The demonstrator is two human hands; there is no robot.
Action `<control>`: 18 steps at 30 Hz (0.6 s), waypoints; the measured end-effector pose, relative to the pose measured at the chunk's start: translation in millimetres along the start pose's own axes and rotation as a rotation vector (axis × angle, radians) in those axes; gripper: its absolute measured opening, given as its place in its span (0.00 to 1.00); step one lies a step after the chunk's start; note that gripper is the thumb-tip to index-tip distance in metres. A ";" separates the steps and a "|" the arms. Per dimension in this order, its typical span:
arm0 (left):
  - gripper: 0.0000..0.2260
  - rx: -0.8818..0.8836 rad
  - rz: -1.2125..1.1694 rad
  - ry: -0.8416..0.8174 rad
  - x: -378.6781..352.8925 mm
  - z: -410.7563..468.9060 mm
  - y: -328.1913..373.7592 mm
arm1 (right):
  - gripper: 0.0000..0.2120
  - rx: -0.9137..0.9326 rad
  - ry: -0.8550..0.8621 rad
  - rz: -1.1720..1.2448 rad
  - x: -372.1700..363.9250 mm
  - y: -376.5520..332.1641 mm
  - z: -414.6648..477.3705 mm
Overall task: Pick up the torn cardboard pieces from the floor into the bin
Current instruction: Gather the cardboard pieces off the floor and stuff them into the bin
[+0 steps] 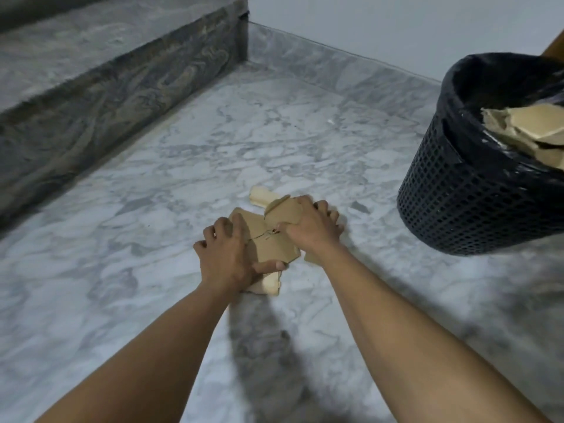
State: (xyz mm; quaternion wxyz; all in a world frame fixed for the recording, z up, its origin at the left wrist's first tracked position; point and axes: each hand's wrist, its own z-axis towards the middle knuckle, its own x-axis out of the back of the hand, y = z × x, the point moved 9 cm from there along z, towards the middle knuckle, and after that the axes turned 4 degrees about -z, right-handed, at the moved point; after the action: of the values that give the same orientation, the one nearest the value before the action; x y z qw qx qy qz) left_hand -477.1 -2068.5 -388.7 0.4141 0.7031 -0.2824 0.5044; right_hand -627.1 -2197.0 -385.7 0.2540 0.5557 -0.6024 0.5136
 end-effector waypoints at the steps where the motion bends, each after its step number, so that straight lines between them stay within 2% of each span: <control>1: 0.63 0.031 -0.044 -0.012 0.8 1.8 -0.5 | 0.36 -0.015 -0.024 0.055 0.2 0.8 -0.4; 6: 0.60 0.176 -0.353 -0.110 4.1 14.5 -7.0 | 0.33 0.007 -0.117 0.311 -10.3 -11.9 -13.4; 7: 0.56 0.174 -0.425 -0.125 5.6 16.8 -8.8 | 0.33 0.026 -0.116 0.309 -13.2 -17.1 -16.8; 10: 0.34 0.162 -0.639 -0.135 12.6 19.2 -19.0 | 0.32 0.030 -0.088 0.312 -19.8 -22.9 -22.8; 12: 0.27 0.188 -0.804 -0.155 12.9 17.7 -28.3 | 0.34 -0.034 -0.103 0.421 -25.5 -18.8 -25.6; 15: 0.27 0.251 -1.041 -0.163 12.8 11.3 -35.7 | 0.37 -0.110 -0.129 0.501 -33.7 -17.5 -30.5; 18: 0.33 0.368 -1.199 -0.121 6.8 6.3 -42.7 | 0.29 -0.115 -0.125 0.493 -37.3 -26.5 -36.2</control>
State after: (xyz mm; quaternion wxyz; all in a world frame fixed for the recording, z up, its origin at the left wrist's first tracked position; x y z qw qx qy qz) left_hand -437.1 -2052.6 -395.8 0.4803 0.8263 0.2294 0.1840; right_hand -602.5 -2145.3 -397.1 0.1144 0.4076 -0.7623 0.4896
